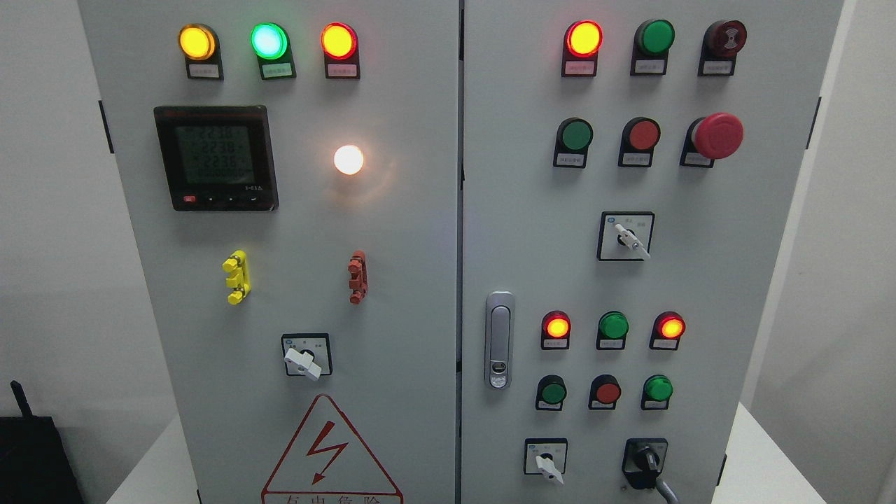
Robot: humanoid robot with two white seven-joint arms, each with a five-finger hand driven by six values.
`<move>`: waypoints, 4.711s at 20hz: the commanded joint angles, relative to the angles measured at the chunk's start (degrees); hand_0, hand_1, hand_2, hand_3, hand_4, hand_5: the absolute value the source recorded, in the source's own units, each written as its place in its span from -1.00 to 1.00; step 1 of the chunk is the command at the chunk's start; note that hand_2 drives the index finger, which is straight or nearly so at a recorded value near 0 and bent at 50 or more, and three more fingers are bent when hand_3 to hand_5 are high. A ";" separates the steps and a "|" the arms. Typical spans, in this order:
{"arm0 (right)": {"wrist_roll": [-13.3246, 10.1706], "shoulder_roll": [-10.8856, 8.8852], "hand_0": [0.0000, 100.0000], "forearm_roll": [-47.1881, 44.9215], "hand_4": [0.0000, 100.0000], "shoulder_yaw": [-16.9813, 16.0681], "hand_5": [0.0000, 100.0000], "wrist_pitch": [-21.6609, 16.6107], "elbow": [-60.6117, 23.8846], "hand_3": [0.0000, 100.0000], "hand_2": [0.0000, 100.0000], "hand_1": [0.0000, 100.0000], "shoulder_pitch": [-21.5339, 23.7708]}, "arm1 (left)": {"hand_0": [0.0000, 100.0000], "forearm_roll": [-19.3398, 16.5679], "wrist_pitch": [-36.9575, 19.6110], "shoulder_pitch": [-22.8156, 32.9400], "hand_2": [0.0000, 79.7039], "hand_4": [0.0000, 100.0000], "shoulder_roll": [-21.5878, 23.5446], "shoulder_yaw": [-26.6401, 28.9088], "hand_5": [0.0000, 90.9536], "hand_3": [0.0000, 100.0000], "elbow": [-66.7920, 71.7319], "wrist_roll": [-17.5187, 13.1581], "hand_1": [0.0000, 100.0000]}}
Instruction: Trip black knob to open circuit
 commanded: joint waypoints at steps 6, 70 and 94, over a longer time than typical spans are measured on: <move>0.08 0.22 -1.00 0.09 1.00 0.83 1.00 0.03 -0.15 1.00 -1.00 -1.00 -0.02 | -0.76 -1.32 -0.14 0.00 -1.00 -1.00 0.00 0.00 -1.00 -1.00 0.00 -0.04 -0.22; -0.01 0.40 -1.00 -1.58 1.00 3.55 1.00 -0.06 -0.68 1.00 -1.00 -1.00 -0.19 | -0.76 -1.32 -0.14 0.00 -1.00 -1.00 0.00 0.00 -1.00 -1.00 0.00 -0.04 -0.22; -0.19 0.13 -1.00 -1.67 1.00 2.94 1.00 -0.06 -0.59 1.00 -1.00 -1.00 -0.11 | -0.76 -1.32 -0.05 0.00 -1.00 -1.00 0.00 0.00 -1.00 -1.00 0.00 -0.04 -0.22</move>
